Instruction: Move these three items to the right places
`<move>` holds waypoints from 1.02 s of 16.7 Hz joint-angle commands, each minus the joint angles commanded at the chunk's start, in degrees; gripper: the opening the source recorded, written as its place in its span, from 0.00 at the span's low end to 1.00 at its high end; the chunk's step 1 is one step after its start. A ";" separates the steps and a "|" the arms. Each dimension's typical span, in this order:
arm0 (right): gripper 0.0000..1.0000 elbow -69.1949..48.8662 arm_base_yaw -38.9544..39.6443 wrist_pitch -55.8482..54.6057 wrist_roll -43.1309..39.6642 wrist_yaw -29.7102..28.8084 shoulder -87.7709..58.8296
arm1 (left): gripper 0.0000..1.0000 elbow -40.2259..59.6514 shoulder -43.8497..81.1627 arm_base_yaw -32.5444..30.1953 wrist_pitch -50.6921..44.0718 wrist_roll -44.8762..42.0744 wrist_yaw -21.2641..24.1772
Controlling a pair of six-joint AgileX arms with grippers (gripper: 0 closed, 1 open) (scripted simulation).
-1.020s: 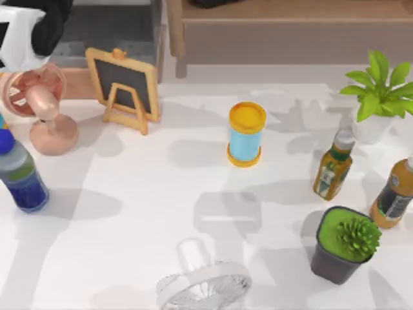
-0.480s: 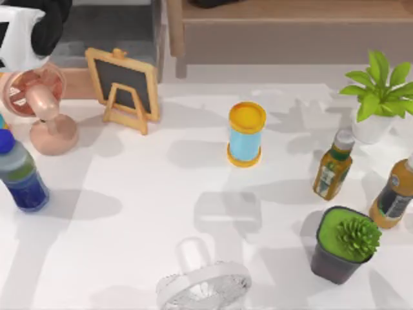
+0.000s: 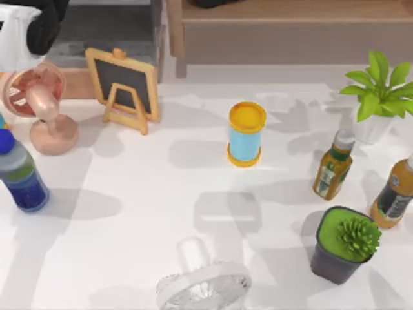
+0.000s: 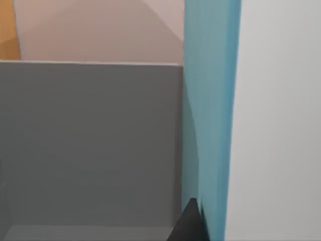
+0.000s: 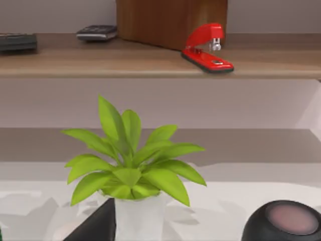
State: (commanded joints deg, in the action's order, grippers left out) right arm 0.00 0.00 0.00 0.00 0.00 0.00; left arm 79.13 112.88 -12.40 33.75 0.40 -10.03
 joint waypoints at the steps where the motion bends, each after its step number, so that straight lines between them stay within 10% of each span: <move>1: 1.00 0.00 0.00 0.00 0.00 0.00 0.00 | 0.00 -0.28 -0.49 -0.05 -0.21 0.00 -0.06; 9: 1.00 0.00 0.00 0.00 0.00 0.00 0.00 | 0.00 -1.50 -3.37 0.44 -0.37 -3.46 1.66; 17: 1.00 0.00 0.00 0.00 0.00 0.00 0.00 | 0.00 -7.42 -23.85 11.05 1.68 -32.54 15.08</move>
State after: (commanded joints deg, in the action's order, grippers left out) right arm 0.00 0.00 0.00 0.00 0.00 0.00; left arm 71.71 89.04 -1.35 35.43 -32.14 5.05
